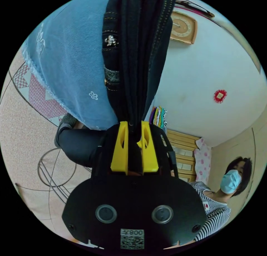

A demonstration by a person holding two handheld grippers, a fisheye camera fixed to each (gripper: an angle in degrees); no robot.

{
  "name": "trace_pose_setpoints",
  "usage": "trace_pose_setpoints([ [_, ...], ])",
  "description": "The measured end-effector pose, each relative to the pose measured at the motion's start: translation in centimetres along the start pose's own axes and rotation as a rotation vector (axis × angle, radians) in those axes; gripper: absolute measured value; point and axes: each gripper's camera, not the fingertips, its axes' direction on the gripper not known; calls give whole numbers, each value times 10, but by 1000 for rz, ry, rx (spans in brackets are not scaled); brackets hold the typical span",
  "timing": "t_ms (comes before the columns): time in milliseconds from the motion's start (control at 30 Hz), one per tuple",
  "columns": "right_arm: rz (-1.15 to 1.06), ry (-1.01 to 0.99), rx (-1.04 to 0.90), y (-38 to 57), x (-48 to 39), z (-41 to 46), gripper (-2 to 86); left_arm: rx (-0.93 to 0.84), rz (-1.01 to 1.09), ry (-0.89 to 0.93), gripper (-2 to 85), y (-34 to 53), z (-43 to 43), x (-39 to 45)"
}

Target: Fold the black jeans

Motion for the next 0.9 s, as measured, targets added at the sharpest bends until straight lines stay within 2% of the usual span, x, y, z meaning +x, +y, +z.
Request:
trace_pose_setpoints([
  [400, 35, -159, 25, -41, 59, 43, 109, 12, 32, 98, 74, 4, -27, -19],
  [633, 44, -214, 12, -60, 81, 64, 47, 16, 39, 56, 77, 10, -51, -33],
  [733, 4, -199, 8, -66, 76, 69, 33, 82, 44, 74, 74, 21, -75, -41],
  [900, -40, -189, 4, -79, 73, 80, 20, 292, -11, 111, 87, 40, -123, -64],
])
